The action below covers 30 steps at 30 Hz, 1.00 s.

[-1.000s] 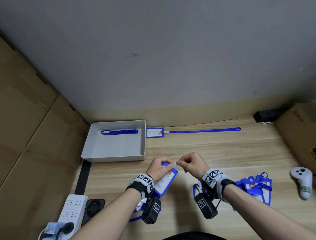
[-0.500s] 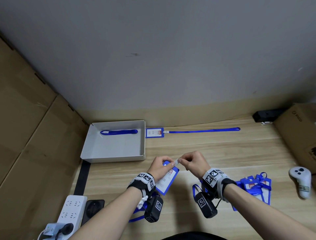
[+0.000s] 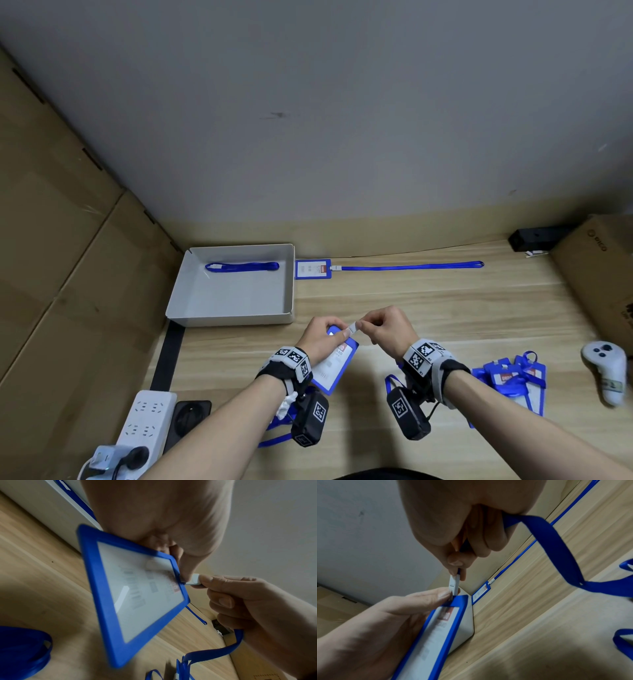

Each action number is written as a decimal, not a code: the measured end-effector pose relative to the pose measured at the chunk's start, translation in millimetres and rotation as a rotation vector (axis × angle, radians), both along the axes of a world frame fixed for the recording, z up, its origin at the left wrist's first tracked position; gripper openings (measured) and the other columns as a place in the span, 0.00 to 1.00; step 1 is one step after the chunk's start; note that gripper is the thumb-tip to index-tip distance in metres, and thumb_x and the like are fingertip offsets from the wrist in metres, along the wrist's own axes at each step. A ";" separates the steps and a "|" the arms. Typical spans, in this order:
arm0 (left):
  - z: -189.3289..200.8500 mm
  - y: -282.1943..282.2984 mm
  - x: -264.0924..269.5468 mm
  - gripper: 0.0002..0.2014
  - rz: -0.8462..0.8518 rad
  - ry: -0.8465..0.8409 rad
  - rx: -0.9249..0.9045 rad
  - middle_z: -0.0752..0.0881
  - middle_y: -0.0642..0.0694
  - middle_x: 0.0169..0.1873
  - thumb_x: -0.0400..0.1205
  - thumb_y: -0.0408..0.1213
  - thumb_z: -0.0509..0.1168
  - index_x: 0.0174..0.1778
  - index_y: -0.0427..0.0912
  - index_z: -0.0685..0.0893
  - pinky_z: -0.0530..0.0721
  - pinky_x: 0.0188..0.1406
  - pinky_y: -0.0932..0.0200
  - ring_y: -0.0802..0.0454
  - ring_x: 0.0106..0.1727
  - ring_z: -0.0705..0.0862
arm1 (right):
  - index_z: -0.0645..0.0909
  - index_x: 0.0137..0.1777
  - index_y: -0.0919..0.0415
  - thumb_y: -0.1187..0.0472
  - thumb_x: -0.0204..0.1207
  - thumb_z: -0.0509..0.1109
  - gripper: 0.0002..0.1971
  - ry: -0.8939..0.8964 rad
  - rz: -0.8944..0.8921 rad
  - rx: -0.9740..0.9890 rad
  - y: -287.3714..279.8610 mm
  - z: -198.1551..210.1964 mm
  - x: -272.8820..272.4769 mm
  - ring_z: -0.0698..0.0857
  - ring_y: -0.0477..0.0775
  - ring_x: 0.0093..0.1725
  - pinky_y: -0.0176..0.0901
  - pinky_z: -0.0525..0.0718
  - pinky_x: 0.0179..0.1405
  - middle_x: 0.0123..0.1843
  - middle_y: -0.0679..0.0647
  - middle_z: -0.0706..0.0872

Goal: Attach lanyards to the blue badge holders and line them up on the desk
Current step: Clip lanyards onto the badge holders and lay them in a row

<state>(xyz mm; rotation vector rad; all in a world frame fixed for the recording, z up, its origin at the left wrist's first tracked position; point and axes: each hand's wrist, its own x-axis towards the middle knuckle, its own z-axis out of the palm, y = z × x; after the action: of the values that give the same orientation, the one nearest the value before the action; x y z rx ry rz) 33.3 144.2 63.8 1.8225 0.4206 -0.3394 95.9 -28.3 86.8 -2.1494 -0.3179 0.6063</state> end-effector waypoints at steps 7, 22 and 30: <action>0.1 -1.8 -0.9 0.10 0.079 0.016 -0.010 0.87 0.49 0.32 0.76 0.49 0.74 0.40 0.46 0.86 0.82 0.35 0.62 0.54 0.33 0.84 | 0.91 0.36 0.56 0.58 0.76 0.74 0.08 0.023 0.018 0.062 0.9 4.9 -3.4 0.75 0.45 0.23 0.38 0.75 0.28 0.21 0.47 0.81; -12.2 4.3 -9.5 0.05 0.320 0.061 -0.215 0.89 0.42 0.35 0.79 0.28 0.72 0.48 0.33 0.86 0.84 0.32 0.64 0.56 0.30 0.87 | 0.92 0.39 0.55 0.58 0.76 0.74 0.07 0.006 -0.050 -0.012 -7.8 -7.0 4.2 0.69 0.43 0.22 0.37 0.72 0.28 0.17 0.42 0.74; -27.5 -6.0 -19.0 0.04 0.107 0.045 -0.157 0.89 0.45 0.37 0.78 0.30 0.74 0.46 0.38 0.87 0.83 0.37 0.67 0.58 0.36 0.87 | 0.90 0.30 0.52 0.59 0.72 0.74 0.10 0.155 0.053 -0.256 -20.5 -24.4 2.4 0.79 0.46 0.25 0.39 0.78 0.28 0.22 0.43 0.83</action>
<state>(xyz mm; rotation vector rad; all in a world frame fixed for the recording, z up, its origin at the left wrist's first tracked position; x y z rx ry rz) 14.4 138.2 36.3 1.6351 0.5063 -0.3309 98.3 -48.8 62.4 -2.3252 -0.2221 0.8790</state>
